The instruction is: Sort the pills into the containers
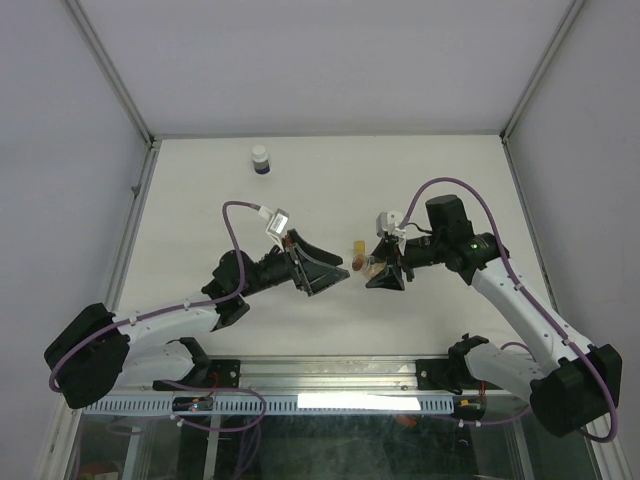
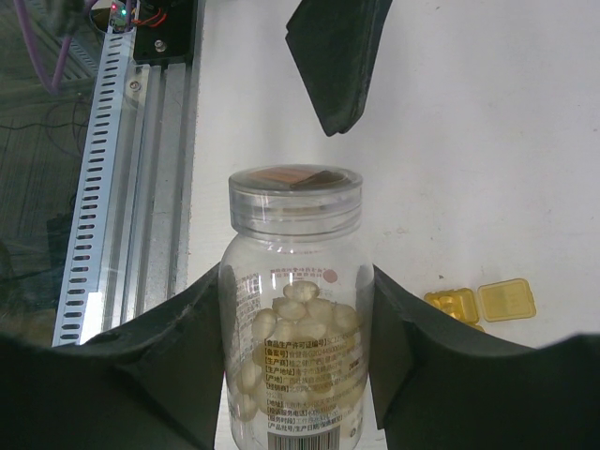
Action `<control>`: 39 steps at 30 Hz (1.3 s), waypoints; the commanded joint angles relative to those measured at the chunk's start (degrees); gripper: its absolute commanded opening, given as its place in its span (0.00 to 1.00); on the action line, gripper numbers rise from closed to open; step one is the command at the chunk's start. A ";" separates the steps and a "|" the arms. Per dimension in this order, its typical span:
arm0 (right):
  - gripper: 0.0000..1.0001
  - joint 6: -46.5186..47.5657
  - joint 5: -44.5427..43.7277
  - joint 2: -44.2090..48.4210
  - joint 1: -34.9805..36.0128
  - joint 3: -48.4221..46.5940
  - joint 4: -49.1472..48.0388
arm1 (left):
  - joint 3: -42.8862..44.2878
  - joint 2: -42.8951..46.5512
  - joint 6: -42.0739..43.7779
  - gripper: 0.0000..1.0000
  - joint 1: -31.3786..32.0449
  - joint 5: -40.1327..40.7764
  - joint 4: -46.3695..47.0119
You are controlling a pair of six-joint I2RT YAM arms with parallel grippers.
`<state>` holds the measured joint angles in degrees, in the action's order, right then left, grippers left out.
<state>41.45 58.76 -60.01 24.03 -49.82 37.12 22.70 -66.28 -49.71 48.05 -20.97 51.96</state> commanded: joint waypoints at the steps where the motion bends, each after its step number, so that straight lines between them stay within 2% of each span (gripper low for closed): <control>1: 0.00 -0.56 0.49 0.59 -0.04 -1.60 -2.56 | 4.88 2.91 6.40 0.94 3.52 5.48 -8.29; 7: 0.00 -0.94 0.39 0.77 -0.04 -1.50 -2.99 | 7.45 2.75 8.44 0.94 5.98 11.18 -14.79; 12: 0.00 -0.93 0.39 0.73 -0.03 -1.48 -2.93 | 9.97 1.06 8.84 0.88 6.82 12.90 -17.73; 19: 0.00 -0.93 0.30 0.81 -0.03 -1.48 -2.97 | 14.52 -3.11 9.04 0.69 7.70 10.02 -18.96; 26: 0.00 -0.93 0.30 0.86 -0.04 -1.45 -2.98 | 17.32 -4.10 10.19 0.55 8.59 10.16 -23.32; 30: 0.00 -0.93 0.30 0.77 -0.03 -1.50 -2.98 | 18.22 -4.17 10.87 0.41 8.81 9.60 -24.84; 33: 0.00 -0.93 0.30 0.77 -0.03 -1.49 -2.94 | 19.05 -4.23 11.99 0.24 8.81 9.04 -26.45; 36: 0.00 -0.93 0.30 0.77 0.01 -1.48 -2.94 | 20.24 -4.16 16.39 0.12 8.81 7.24 -28.71; 38: 0.00 -0.93 0.30 0.77 -0.02 -1.39 -2.94 | 20.67 -4.24 25.00 0.11 8.81 3.26 -29.35; 39: 0.00 -0.93 0.38 0.77 0.01 -1.48 -2.94 | 20.75 -4.53 32.36 0.11 8.81 -1.26 -29.70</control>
<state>41.06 58.35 -59.99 24.03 -49.82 36.77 40.36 -70.74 -35.35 56.16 -11.55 23.38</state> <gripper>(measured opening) 0.545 0.420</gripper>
